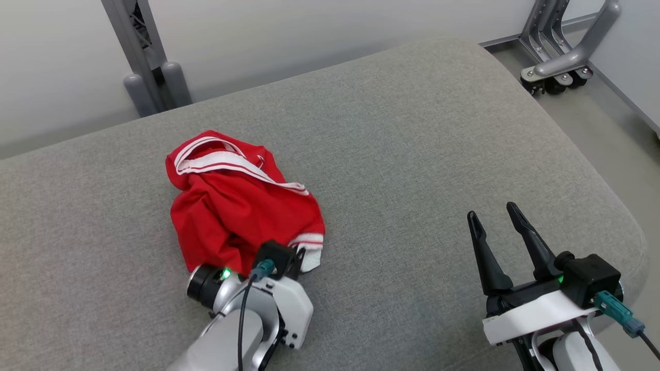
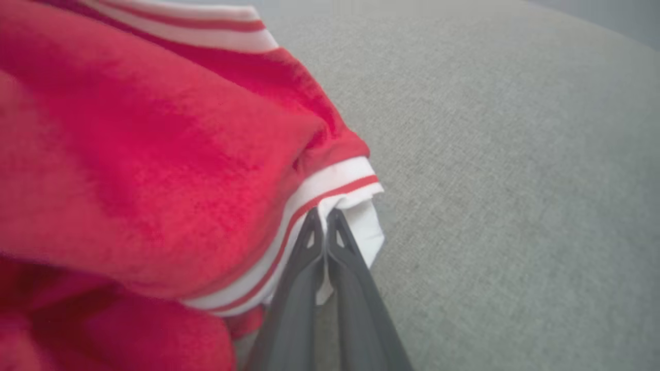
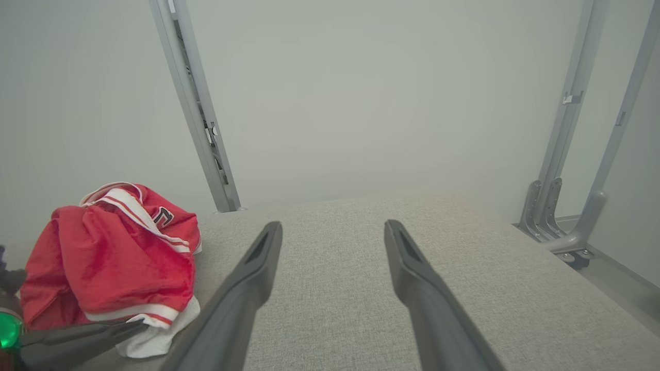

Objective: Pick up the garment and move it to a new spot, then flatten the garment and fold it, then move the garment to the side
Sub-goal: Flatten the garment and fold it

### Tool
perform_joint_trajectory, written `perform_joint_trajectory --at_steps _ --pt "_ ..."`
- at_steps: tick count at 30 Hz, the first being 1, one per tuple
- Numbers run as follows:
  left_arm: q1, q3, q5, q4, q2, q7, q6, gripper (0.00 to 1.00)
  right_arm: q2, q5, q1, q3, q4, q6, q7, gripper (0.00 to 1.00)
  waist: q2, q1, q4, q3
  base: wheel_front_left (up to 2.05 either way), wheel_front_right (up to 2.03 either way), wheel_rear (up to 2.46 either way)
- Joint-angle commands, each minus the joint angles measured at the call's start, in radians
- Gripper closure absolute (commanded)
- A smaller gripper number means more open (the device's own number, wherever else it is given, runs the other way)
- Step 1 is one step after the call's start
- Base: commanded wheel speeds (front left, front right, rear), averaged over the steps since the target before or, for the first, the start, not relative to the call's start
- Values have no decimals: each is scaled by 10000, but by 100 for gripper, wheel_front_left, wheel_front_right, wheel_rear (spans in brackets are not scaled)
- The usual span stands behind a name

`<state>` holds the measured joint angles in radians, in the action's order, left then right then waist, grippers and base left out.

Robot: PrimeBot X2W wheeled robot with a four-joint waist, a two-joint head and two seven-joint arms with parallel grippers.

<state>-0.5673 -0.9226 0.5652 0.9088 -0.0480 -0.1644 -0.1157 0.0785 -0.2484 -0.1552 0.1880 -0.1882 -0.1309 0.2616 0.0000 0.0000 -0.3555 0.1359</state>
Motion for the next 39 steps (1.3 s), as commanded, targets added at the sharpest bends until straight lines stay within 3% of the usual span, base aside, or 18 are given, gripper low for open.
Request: perform_joint_trajectory --at_steps 1,10,18,25,33,39 --pt "-381 5 237 -112 -47 -285 -3 100 86 -79 11 -14 -22 3 50 0 0 0 49 -60 0 0 0" --pt "-1618 299 1041 -1778 -45 -1004 -70 100 65 -115 175 23 -150 3 50 0 0 0 69 -667 0 0 0" --pt "-3787 871 397 -3398 -44 -1011 -131 100 33 -162 86 330 -301 3 50 0 0 0 -225 -911 0 0 0" --pt "-5486 1447 471 -4158 -41 -1014 -282 100 152 -136 194 193 -292 3 50 0 0 0 -365 -945 0 0 0" --pt "-6057 2389 599 -3438 -53 -1000 -328 100 62 -72 243 128 -249 1 50 0 0 0 13 -1007 0 0 0" --pt "-5150 3100 583 -1981 -256 -1002 100 100 3 -41 424 -26 -177 3 50 0 0 0 509 -988 0 0 0"
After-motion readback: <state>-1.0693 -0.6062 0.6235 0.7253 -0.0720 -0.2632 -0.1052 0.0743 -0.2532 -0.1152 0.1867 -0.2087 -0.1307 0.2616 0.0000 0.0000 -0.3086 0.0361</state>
